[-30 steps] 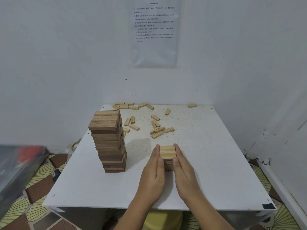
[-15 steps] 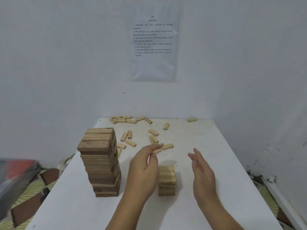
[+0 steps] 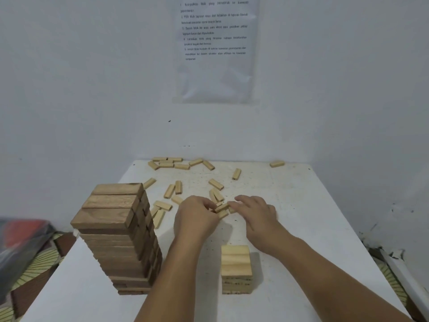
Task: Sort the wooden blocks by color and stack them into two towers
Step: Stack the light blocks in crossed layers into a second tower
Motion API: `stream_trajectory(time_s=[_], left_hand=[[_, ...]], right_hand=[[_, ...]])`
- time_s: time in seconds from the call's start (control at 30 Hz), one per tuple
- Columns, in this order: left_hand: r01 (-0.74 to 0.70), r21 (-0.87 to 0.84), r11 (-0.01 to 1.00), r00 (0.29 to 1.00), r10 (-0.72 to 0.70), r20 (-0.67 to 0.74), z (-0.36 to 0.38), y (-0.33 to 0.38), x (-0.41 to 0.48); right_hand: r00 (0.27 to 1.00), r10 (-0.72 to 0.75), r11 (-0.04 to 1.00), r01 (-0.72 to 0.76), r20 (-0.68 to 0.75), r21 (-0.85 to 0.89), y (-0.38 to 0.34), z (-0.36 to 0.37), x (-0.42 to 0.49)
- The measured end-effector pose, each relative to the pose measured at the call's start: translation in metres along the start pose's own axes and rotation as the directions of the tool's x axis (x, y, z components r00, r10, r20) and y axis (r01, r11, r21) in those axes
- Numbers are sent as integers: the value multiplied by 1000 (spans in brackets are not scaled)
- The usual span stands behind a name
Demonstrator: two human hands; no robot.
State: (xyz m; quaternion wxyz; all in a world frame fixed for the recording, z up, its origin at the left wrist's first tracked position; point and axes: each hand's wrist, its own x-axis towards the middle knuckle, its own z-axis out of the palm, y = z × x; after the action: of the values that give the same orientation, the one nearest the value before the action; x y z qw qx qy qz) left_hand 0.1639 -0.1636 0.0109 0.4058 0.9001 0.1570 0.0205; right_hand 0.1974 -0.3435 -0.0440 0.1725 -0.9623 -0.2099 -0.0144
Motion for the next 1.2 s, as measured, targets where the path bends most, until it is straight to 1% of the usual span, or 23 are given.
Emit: stream_trajectory(time_s=[0.13,0.23,0.37,0.5,0.6,0.67,0.77,0.87,0.93,1.03,1.13,1.2], left_hand=[[-13,60,998,998,17,-65,7,-12,4],[-56,99,993,993,66,-96,10,-16,5],[-103,186,977,988,122,-93,14,-21,6],[-73,164,984,997,78,-24,20,-27,10],[-72,179,981,997,78,-28,25,-37,6],[-75,219,973,996,83,-27,24,-43,-1],[-76,333,940,997,80,2,20,-45,-24],[-147,367,918,988,151,17,18,-47,-49],[-187,389,902,981,188,36,16,-50,-66],[-197,384,902,980,191,53,10,-54,-101],[-220,364,905,975,213,60,5,-68,-140],[-248,341,907,969,239,69,1,-79,-166]], right_hand=[[997,-73,995,71,-30,-67,-2,6,18],[992,-79,997,78,-102,-16,1,9,27],[984,-20,997,32,-175,65,11,9,25],[977,22,996,-2,-210,93,19,8,13],[957,69,989,-27,-283,148,27,8,-3],[936,124,979,-61,-329,195,30,6,-15],[914,194,971,-127,-356,204,33,5,-35],[881,288,953,-224,-375,206,31,4,-61],[845,354,934,-298,-401,197,26,4,-83],[789,438,899,-395,-430,190,14,1,-115],[778,469,881,-444,-419,163,1,1,-148],[766,498,866,-466,-405,184,-11,2,-170]])
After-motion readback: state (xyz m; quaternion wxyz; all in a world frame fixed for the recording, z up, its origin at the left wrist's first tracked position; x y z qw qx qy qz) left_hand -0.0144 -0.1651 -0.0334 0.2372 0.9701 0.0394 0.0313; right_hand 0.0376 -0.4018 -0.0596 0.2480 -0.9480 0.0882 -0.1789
